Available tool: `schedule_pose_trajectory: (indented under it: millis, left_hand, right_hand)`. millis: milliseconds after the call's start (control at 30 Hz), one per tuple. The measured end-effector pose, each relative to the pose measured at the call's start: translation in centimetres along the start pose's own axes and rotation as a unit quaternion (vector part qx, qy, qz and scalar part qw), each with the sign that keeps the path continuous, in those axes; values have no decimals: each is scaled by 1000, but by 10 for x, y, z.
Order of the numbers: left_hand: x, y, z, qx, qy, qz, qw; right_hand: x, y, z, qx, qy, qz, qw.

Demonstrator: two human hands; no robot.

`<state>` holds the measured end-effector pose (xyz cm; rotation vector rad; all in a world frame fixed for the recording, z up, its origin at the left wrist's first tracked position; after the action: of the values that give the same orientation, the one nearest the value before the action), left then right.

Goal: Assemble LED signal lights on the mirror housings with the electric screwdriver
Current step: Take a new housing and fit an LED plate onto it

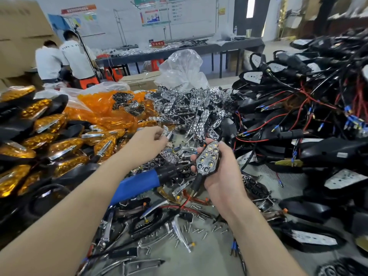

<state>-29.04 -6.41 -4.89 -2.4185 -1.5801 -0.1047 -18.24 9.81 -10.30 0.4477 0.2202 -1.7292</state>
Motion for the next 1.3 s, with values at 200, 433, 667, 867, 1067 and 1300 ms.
schedule_pose_trajectory:
  millis: [200,433,667,867,1067,1300]
  left_hand:
    - [-1,15,-6,53,-20,-20,998]
    - [6,41,-8,55,32,23,998]
    - [36,69,1,26,-76,129,988]
    - [42,70,11,46,-206,184,960]
    - [36,60,7,-8,-118,149,982]
    - [-11,17,0,25,-24,13,999]
  right_hand:
    - [2,1,-2,-11,15,9,1000]
    - [1,3,-1,-22,15,11,1000]
    - [2,5,2,11,86,-29,996]
    - [4,6,-4,47,145,-53,987]
    - [4,8,-7,45,174,-53,982]
    - [0,8,-1,46,119,-43,991]
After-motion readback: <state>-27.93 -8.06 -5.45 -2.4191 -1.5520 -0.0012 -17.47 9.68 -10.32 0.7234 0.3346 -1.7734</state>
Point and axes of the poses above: each hand's wrist, its own y-axis away from the middle knuckle, its own z-axis out of the palm, x = y × z, the point moved 2 cm from there along -y, towards the middle knuckle, and after that the axes turned 15 degrees about -y, right-handed, at the moved point
